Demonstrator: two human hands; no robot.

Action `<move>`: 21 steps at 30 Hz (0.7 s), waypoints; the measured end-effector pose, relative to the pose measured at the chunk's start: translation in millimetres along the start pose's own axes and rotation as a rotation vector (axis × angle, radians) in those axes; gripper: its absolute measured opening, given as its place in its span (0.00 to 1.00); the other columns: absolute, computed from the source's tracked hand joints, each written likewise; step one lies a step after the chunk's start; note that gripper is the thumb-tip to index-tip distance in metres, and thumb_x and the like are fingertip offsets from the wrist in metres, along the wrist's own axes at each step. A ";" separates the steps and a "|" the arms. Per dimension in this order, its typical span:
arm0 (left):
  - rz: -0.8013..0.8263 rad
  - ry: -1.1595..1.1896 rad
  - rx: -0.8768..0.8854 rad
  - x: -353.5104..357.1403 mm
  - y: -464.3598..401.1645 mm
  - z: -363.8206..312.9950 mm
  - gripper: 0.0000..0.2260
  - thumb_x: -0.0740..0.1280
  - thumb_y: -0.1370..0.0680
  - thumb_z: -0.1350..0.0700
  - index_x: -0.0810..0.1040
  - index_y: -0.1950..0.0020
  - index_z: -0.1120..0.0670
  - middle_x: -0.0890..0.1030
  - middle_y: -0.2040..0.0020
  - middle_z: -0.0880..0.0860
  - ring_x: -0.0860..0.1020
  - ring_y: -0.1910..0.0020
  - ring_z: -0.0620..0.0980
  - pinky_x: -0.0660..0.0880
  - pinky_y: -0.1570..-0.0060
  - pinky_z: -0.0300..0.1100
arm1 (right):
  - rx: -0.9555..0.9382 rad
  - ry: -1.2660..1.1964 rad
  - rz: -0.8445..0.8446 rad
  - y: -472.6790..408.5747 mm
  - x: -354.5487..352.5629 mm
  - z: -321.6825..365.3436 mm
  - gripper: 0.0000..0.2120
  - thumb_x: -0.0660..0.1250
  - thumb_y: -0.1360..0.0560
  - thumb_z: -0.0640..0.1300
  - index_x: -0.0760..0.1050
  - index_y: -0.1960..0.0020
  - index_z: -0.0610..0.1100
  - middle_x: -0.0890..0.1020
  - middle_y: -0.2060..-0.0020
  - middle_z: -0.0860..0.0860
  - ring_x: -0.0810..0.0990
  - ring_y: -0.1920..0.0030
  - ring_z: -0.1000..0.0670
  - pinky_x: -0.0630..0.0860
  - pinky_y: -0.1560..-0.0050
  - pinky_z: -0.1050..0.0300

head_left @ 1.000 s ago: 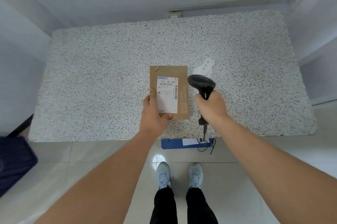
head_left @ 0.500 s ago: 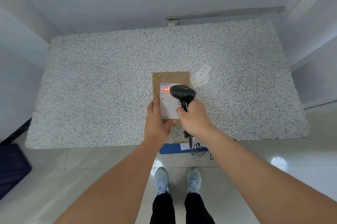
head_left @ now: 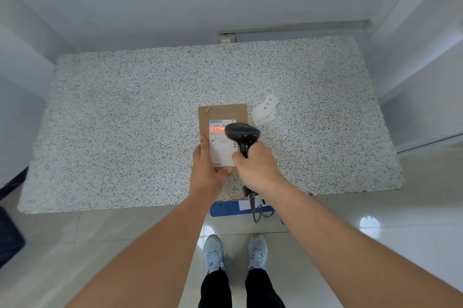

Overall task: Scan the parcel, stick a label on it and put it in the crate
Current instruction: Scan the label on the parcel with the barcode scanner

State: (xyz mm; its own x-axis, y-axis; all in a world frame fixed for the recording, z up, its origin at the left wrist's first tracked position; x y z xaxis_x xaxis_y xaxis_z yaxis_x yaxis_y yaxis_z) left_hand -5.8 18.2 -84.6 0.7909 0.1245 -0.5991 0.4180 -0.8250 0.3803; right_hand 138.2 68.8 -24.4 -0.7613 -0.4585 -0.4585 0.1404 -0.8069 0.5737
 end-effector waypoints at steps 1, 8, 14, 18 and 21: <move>0.000 -0.005 0.000 0.0 0.1 -0.9 0.49 0.75 0.24 0.63 0.44 0.16 0.49 0.62 0.22 0.51 0.71 0.30 0.50 0.70 0.36 0.41 | 0.003 0.001 0.001 0.6 -0.5 0.1 0.15 0.64 0.20 0.48 0.71 0.40 0.37 0.77 0.42 0.37 0.78 0.58 0.43 0.71 0.63 0.53; 0.001 -0.025 -0.003 0.3 0.1 -2.8 0.49 0.75 0.24 0.63 0.43 0.15 0.50 0.62 0.22 0.52 0.70 0.29 0.51 0.70 0.33 0.43 | 0.016 -0.013 0.008 3.8 -1.4 -2.6 0.17 0.64 0.22 0.49 0.72 0.40 0.38 0.78 0.42 0.36 0.79 0.58 0.42 0.72 0.63 0.53; 0.009 0.011 -0.002 -2.1 4.8 -5.7 0.49 0.74 0.24 0.63 0.44 0.15 0.49 0.62 0.22 0.51 0.72 0.31 0.44 0.74 0.33 0.49 | 0.001 -0.003 0.000 8.0 -0.6 -1.8 0.17 0.64 0.21 0.48 0.71 0.39 0.38 0.78 0.42 0.37 0.78 0.58 0.43 0.72 0.64 0.53; 0.022 0.044 -0.010 -3.0 7.2 -2.9 0.49 0.74 0.24 0.63 0.44 0.15 0.48 0.63 0.23 0.49 0.74 0.37 0.34 0.74 0.37 0.44 | -0.029 0.046 -0.022 13.3 -2.3 0.0 0.16 0.64 0.20 0.46 0.71 0.39 0.36 0.75 0.43 0.37 0.76 0.58 0.44 0.72 0.63 0.53; 0.005 0.039 -0.008 -2.7 5.6 -0.3 0.50 0.75 0.25 0.62 0.43 0.16 0.47 0.63 0.24 0.50 0.73 0.31 0.51 0.75 0.33 0.49 | -0.042 0.070 -0.029 15.6 -4.3 -1.6 0.15 0.64 0.19 0.45 0.71 0.38 0.36 0.72 0.44 0.40 0.77 0.55 0.44 0.73 0.61 0.53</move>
State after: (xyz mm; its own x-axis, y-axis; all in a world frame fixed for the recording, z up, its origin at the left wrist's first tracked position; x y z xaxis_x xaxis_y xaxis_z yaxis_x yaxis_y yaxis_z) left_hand -5.5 13.4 -80.6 0.8099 0.1416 -0.5693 0.4170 -0.8215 0.3889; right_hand 144.7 57.5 -14.5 -0.7197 -0.4581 -0.5217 0.1464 -0.8347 0.5309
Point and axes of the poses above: each hand's wrist, its own y-axis away from the middle knuckle, its own x-axis out of the palm, z = x × y, the point moved 7 cm from there along -y, towards the middle knuckle
